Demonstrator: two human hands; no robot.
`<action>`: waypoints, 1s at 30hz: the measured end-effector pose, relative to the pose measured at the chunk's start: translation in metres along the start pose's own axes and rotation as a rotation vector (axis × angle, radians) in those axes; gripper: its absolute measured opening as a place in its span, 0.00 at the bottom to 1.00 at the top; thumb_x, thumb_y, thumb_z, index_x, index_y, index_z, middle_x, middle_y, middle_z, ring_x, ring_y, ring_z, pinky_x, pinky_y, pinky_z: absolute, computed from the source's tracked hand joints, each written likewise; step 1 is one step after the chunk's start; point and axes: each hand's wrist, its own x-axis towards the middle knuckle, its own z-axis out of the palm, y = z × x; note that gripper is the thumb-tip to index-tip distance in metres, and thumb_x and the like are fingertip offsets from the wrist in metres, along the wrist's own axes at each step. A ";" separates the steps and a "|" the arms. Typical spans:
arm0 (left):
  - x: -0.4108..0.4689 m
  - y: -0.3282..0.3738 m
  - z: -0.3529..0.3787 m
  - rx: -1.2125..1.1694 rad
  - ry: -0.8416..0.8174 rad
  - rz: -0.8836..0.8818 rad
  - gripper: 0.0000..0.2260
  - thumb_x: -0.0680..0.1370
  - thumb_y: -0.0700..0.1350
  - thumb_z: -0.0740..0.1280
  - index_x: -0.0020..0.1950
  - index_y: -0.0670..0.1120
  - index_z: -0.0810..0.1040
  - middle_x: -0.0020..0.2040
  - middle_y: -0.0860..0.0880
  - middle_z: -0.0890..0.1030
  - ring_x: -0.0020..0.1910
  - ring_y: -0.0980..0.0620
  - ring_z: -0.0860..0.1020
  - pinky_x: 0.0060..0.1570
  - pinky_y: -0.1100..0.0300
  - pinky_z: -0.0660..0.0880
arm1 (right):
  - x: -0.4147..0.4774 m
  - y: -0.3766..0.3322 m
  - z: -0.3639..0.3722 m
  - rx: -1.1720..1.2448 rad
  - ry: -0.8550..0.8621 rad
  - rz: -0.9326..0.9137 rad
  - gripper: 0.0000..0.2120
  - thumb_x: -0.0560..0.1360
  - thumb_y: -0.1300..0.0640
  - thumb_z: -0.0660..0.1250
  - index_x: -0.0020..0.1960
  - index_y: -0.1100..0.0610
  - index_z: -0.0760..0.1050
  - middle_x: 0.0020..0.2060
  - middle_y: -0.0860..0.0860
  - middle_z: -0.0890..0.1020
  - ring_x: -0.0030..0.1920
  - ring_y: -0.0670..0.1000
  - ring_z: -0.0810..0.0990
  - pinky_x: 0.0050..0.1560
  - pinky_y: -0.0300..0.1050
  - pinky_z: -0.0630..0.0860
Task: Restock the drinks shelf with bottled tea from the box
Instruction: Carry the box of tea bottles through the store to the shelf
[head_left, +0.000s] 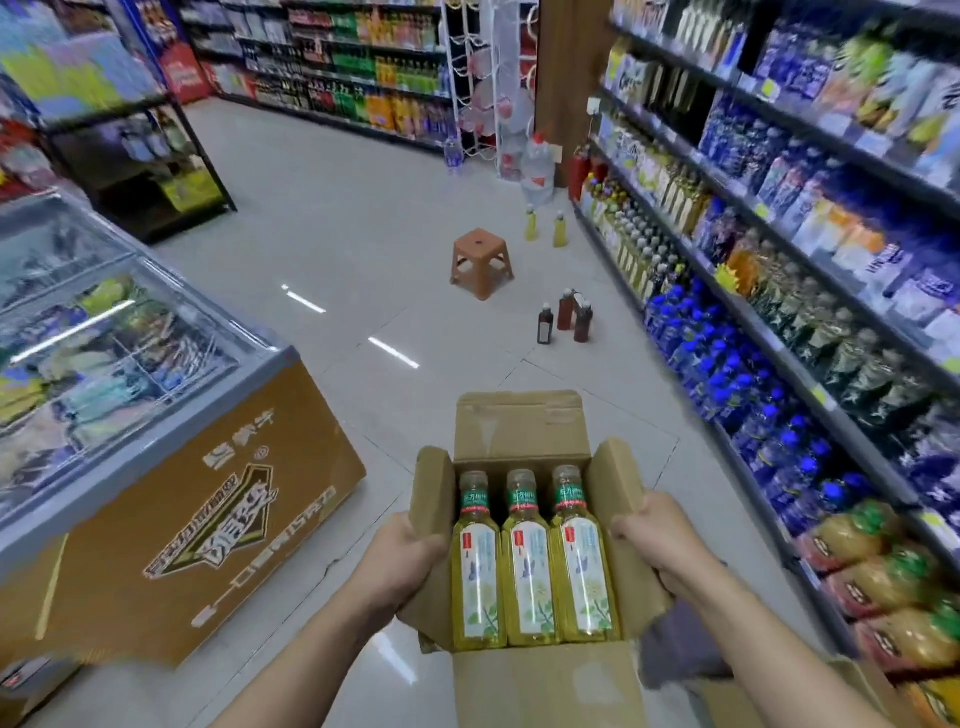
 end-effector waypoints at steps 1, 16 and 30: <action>0.034 0.016 -0.008 -0.003 0.019 -0.004 0.02 0.75 0.37 0.70 0.46 0.41 0.82 0.38 0.44 0.86 0.37 0.48 0.85 0.40 0.48 0.83 | 0.030 -0.023 0.001 0.004 -0.006 0.000 0.06 0.68 0.70 0.67 0.39 0.61 0.78 0.34 0.56 0.82 0.33 0.54 0.80 0.35 0.42 0.74; 0.511 0.301 -0.128 0.093 -0.071 0.088 0.03 0.77 0.40 0.70 0.48 0.41 0.81 0.38 0.48 0.86 0.38 0.51 0.86 0.34 0.60 0.79 | 0.457 -0.355 0.032 0.077 0.094 0.034 0.07 0.69 0.70 0.67 0.44 0.63 0.81 0.38 0.59 0.84 0.34 0.54 0.81 0.34 0.43 0.76; 0.903 0.554 -0.171 0.124 -0.057 0.109 0.03 0.77 0.36 0.69 0.46 0.40 0.82 0.39 0.45 0.86 0.37 0.49 0.86 0.35 0.56 0.81 | 0.839 -0.615 0.007 0.116 0.105 0.016 0.10 0.65 0.65 0.68 0.46 0.67 0.79 0.34 0.56 0.79 0.35 0.55 0.80 0.35 0.43 0.73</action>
